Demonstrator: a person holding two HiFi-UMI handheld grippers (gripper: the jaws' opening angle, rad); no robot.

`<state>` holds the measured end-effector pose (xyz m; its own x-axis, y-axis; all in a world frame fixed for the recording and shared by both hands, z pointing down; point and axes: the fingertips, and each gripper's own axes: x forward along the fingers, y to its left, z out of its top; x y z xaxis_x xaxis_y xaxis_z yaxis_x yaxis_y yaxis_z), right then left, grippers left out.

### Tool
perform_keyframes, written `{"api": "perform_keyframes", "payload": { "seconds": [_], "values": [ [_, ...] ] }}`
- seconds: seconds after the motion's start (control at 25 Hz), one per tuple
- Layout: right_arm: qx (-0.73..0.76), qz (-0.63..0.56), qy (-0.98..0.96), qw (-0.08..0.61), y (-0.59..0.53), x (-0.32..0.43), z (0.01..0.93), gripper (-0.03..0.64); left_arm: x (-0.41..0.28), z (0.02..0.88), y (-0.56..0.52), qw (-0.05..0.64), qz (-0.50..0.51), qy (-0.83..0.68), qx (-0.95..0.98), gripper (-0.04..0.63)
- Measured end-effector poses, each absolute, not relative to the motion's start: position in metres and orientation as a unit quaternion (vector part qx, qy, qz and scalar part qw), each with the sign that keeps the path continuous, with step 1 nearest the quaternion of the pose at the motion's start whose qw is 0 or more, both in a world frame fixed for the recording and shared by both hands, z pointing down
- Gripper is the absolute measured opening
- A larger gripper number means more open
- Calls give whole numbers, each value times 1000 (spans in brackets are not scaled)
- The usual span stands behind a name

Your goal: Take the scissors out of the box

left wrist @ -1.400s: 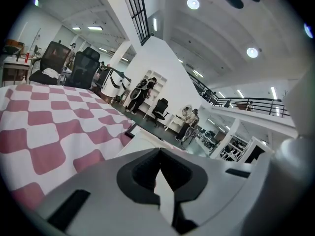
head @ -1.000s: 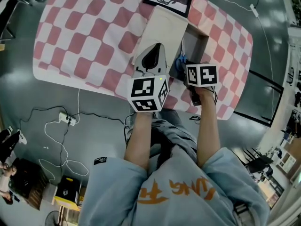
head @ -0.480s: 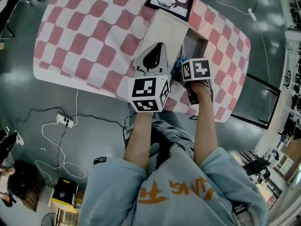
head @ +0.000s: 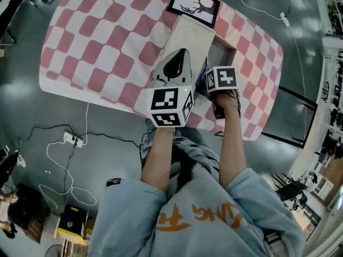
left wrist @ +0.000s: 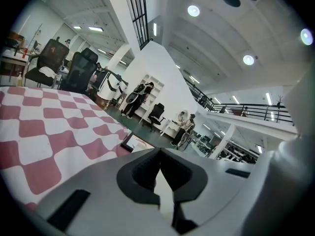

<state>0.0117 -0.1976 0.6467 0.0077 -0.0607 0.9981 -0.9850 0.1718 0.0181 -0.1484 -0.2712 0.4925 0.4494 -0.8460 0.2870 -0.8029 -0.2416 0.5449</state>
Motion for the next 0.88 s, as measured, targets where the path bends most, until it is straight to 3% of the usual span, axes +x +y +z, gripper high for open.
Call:
{"api": "perform_keyframes", "payload": {
  "seconds": [0.44, 0.72, 0.88],
  "values": [
    [470, 419, -536, 562, -197, 14, 650, 71, -156, 489, -276, 326, -40, -517, 790, 17],
    [482, 446, -563, 502, -203, 15, 642, 93, -158, 489, -278, 329, -44, -513, 792, 17],
    [473, 416, -561, 538, -203, 16, 641, 132, -160, 489, -280, 331, -47, -510, 793, 17]
  ]
}}
